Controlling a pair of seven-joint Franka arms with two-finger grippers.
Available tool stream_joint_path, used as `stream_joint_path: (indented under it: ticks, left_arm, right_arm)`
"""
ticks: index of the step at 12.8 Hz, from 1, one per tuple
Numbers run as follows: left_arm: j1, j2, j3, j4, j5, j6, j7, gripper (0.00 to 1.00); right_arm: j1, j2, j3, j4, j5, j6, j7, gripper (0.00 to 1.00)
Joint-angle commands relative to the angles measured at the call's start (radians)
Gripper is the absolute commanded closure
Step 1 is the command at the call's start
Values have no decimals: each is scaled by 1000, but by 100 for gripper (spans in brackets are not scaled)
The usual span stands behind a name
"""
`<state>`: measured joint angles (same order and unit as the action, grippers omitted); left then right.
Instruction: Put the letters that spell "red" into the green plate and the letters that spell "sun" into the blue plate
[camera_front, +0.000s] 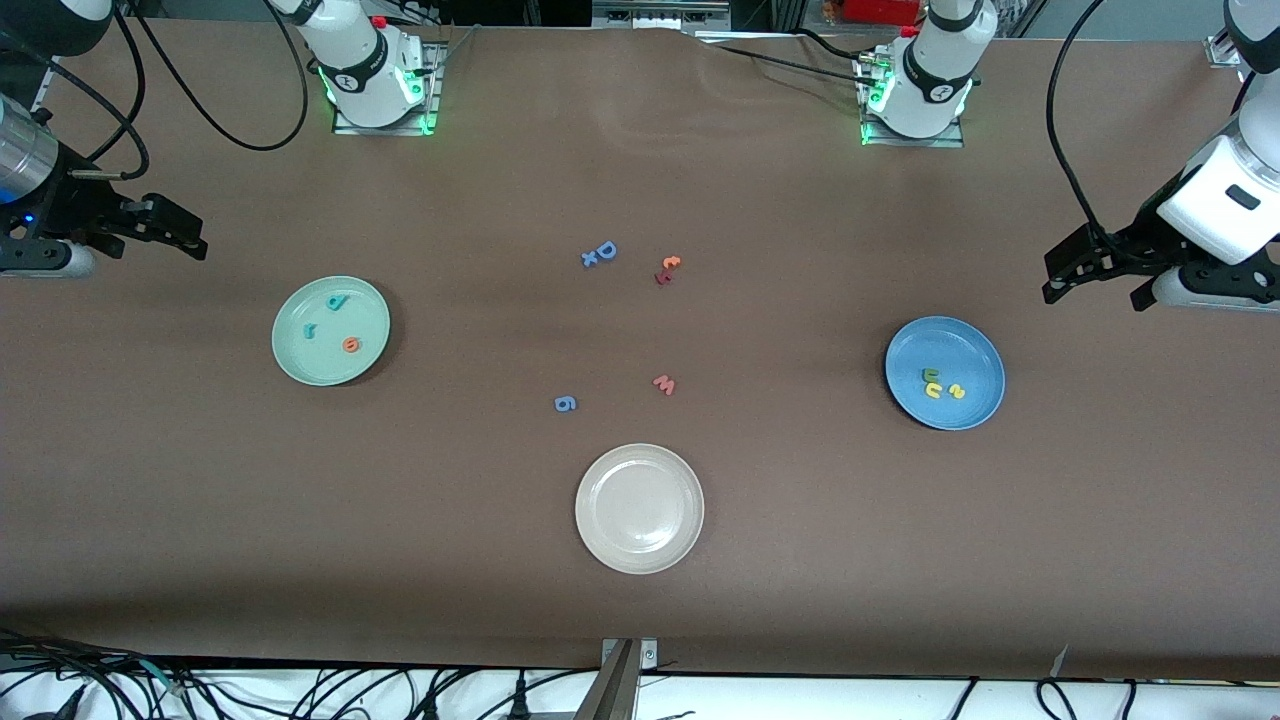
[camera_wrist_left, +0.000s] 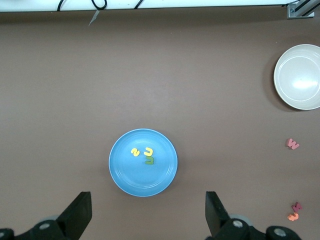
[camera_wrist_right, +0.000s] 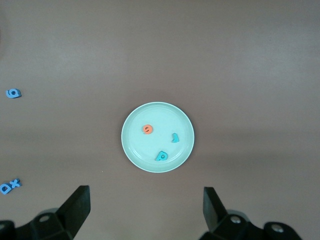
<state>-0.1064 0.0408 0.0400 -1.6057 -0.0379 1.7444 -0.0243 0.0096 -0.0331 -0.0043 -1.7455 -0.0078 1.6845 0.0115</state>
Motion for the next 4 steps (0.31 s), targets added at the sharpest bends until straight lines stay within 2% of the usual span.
stream_joint_path:
  ticks: [1, 4]
  left_arm:
    - [1, 11, -2, 32, 30, -34, -23, 0]
    - [2, 10, 0, 32, 18, -52, -51, 0]
  right_arm:
    - [0, 2, 0, 18, 8, -19, -15, 0]
    - [1, 2, 0, 18, 8, -19, -13, 0]
